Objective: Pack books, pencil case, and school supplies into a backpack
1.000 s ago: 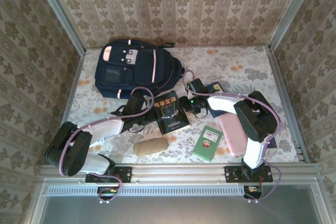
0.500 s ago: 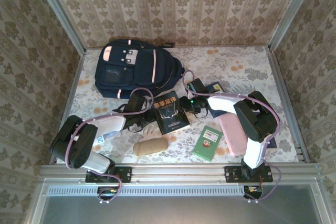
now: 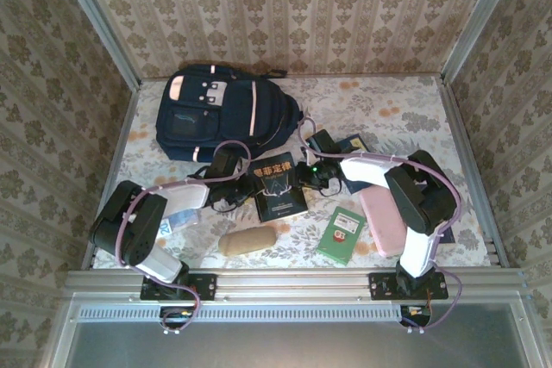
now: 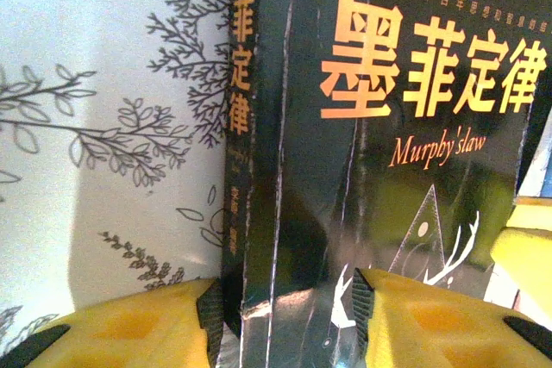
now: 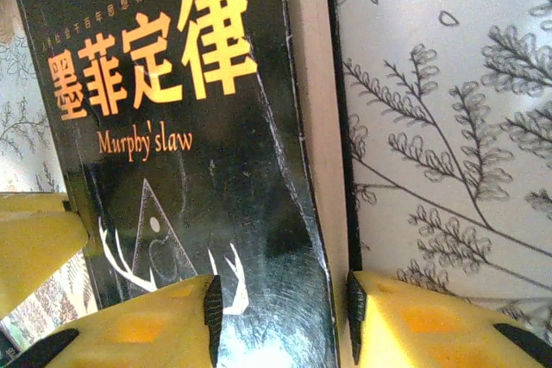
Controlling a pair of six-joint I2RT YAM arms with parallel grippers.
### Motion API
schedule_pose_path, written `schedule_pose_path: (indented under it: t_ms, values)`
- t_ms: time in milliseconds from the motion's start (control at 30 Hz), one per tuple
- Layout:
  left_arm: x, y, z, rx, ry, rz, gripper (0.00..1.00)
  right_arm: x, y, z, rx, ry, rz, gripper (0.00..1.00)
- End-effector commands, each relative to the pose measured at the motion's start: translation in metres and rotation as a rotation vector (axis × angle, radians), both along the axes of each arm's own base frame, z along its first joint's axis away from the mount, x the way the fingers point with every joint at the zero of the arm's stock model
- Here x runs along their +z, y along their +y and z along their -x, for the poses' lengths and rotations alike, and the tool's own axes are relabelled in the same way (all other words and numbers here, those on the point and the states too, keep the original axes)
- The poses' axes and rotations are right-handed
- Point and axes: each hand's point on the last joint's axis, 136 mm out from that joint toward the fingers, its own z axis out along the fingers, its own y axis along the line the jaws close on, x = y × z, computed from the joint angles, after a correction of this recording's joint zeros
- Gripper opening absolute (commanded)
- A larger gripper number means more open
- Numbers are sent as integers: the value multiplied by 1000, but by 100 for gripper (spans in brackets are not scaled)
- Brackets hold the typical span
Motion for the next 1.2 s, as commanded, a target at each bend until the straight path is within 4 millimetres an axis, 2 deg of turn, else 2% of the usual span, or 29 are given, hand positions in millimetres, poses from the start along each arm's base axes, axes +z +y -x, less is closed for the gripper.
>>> schedule_pose_path:
  t_ms: [0,167,367,433,500,600,733,833,1033,1100,1167]
  values:
    - [-16,-42,1,-101,-31,108,47,41,22,9,81,-34,-104,41]
    - [-15,-47,2,-115,-30,111,45,51,26,14,94,-40,-131,35]
    - [-12,-53,2,-133,-36,121,43,54,32,15,94,-32,-176,27]
    - [-11,-55,3,-140,-38,123,42,50,33,15,90,-17,-181,18]
    - [-10,-55,3,-143,-39,124,42,47,28,13,73,-20,-148,8]
    - [-4,-50,5,-145,-49,104,43,53,11,6,33,-63,-81,3]
    - [16,-35,8,-174,-103,32,51,82,-17,-2,-28,-143,-47,0]
    - [40,-28,6,-191,-165,7,56,109,-26,-3,-41,-205,-77,0]
    - [87,-22,0,-197,-258,40,63,156,-22,5,4,-282,-201,0]
    - [103,-20,-3,-180,-280,106,64,177,-20,10,21,-318,-258,0]
    - [122,-22,-6,-168,-312,197,66,187,-18,15,38,-334,-298,0]
